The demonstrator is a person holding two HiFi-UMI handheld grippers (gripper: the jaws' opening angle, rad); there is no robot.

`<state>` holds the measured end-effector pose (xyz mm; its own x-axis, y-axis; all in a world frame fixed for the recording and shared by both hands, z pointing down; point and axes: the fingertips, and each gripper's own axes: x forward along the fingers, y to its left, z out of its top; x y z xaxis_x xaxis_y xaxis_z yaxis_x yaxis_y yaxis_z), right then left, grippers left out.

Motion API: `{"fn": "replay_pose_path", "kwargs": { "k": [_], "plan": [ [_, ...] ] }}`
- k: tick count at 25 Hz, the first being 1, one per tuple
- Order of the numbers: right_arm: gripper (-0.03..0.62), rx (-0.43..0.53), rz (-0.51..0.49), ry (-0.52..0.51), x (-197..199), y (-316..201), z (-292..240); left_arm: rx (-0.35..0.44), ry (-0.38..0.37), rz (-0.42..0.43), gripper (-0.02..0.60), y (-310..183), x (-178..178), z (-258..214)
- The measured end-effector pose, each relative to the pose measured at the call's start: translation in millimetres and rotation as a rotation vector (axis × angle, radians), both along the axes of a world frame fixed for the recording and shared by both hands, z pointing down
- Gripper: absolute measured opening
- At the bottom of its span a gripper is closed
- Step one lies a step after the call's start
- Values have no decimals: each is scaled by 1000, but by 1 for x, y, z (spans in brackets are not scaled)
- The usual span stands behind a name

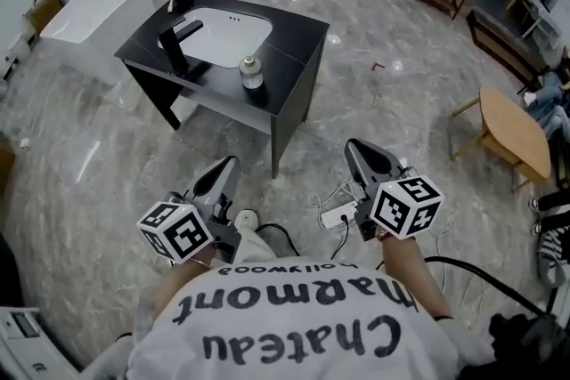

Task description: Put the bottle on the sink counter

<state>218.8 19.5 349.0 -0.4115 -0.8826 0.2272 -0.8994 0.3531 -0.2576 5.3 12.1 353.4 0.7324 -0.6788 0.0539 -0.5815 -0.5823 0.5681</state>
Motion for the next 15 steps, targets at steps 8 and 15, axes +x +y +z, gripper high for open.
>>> {"fn": "replay_pose_path", "kwargs": {
  "k": [8, 15],
  "plan": [
    [12, -16, -40, 16, 0, 44, 2, -27, -10, -35, 15, 59, -2, 5],
    [12, -24, -63, 24, -6, 71, 7, -22, -11, -51, 15, 89, -6, 4]
  ]
}}
